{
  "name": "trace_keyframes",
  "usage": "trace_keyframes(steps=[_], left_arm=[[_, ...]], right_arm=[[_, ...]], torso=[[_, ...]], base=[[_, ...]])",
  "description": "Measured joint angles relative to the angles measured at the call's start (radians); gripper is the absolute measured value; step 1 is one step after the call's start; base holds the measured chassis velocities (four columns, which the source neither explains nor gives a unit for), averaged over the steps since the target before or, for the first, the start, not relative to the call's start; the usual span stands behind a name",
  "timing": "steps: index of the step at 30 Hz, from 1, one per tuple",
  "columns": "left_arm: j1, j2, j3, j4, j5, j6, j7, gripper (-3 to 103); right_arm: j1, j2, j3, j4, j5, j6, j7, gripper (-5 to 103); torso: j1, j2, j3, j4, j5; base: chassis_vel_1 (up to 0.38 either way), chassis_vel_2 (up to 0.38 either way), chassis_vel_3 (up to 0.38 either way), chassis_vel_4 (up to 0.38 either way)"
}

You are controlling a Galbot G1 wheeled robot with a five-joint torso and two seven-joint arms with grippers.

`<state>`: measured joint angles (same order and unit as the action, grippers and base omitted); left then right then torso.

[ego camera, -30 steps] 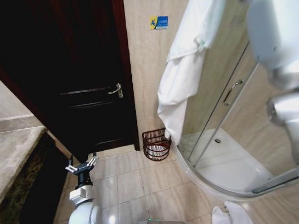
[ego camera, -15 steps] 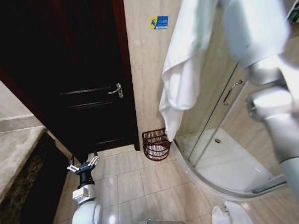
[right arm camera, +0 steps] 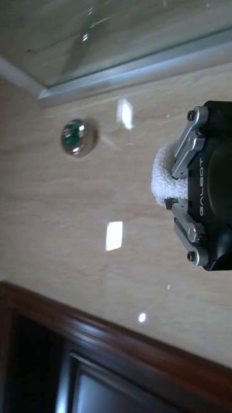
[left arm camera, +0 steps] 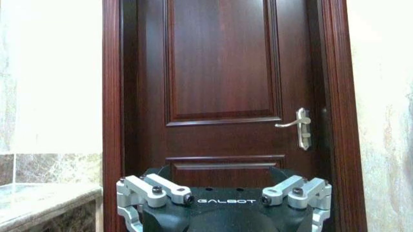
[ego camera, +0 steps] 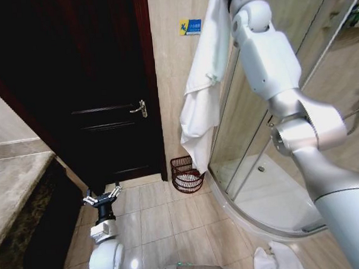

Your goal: Discard the used towel into the hamper.

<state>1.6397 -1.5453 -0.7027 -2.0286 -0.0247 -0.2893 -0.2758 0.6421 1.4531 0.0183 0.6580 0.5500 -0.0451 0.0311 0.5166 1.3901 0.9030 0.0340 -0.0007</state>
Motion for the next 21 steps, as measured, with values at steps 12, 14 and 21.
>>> trace_keyframes(steps=[12, 14, 21], left_arm=[[0.005, -0.006, -0.001, 0.015, -0.003, -0.027, -0.001, 100], [0.007, -0.008, -0.001, 0.015, -0.004, -0.028, -0.001, 100], [-0.005, -0.017, 0.009, 0.023, 0.001, -0.027, -0.001, 100]], right_arm=[[-0.070, 0.001, -0.005, 0.049, -0.029, -0.018, -0.004, 3], [-0.139, -0.038, -0.010, 0.086, -0.032, -0.009, -0.011, 3], [-0.341, -0.134, -0.009, 0.248, -0.010, -0.005, -0.004, 3]], torso=[[0.000, 0.000, 0.000, 0.0004, 0.0002], [0.000, 0.000, 0.000, 0.0001, 0.0009], [0.000, 0.000, 0.000, -0.0007, 0.0014]], base=[[0.000, 0.000, 0.000, 0.000], [0.000, 0.000, 0.000, 0.000], [0.000, 0.000, 0.000, 0.000]])
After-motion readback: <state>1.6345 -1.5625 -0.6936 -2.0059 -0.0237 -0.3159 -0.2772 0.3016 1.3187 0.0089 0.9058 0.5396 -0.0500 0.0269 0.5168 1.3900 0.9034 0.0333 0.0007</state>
